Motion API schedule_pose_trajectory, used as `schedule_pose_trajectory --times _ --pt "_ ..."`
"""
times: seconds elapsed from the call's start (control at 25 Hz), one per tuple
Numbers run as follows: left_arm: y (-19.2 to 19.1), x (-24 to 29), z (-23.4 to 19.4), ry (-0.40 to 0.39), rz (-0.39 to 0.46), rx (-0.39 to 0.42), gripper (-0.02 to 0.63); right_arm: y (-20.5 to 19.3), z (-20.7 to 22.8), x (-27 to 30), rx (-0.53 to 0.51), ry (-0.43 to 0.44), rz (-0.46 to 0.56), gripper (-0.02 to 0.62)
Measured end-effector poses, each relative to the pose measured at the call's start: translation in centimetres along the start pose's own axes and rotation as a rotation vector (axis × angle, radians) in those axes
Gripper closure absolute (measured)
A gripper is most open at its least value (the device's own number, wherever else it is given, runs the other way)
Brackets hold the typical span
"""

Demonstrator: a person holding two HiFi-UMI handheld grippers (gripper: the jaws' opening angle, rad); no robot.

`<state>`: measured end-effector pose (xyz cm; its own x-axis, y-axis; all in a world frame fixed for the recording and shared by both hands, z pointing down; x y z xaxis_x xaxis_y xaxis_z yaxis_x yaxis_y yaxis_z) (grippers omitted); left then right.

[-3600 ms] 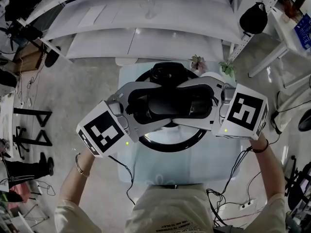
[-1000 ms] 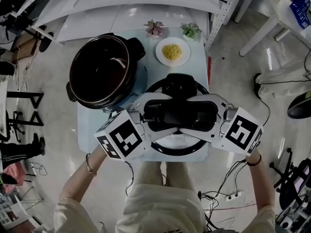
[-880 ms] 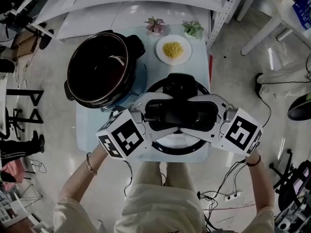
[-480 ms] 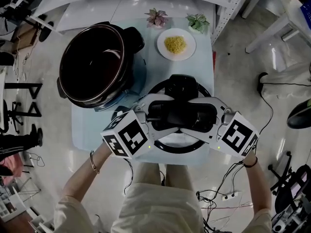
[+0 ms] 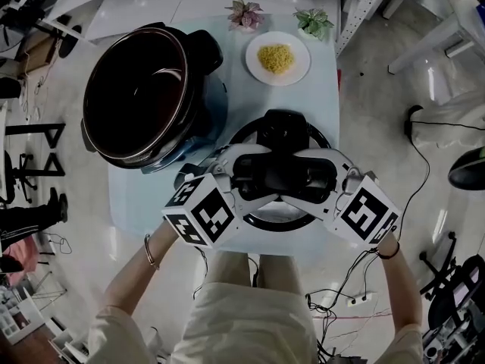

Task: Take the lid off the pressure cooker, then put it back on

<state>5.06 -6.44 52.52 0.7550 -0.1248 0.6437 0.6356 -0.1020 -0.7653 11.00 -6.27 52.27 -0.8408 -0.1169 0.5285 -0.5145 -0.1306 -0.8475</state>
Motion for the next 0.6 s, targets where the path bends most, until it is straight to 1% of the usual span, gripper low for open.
schedule_pose_trajectory --times 0.44,0.6 --pt "-1.3 0.9 0.2 0.050 -0.036 0.033 0.314 -1.0 0.0 1.0 -0.061 -0.037 -0.059 0.327" --pt "-1.5 1.4 0.4 0.065 -0.047 0.053 0.314 -1.5 -0.1 1.1 -0.058 -0.048 -0.078 0.327"
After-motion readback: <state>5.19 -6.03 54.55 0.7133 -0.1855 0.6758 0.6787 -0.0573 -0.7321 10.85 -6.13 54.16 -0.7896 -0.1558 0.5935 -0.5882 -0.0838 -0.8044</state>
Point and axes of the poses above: the fingertips, and each gripper's own axes: x forward along the fingers, z to its right, y out of its top, the point moved 4 cm from there along -x, backward along the fingers, and after that the axes turned 2 degrees about -x, right-handed, at the moved point
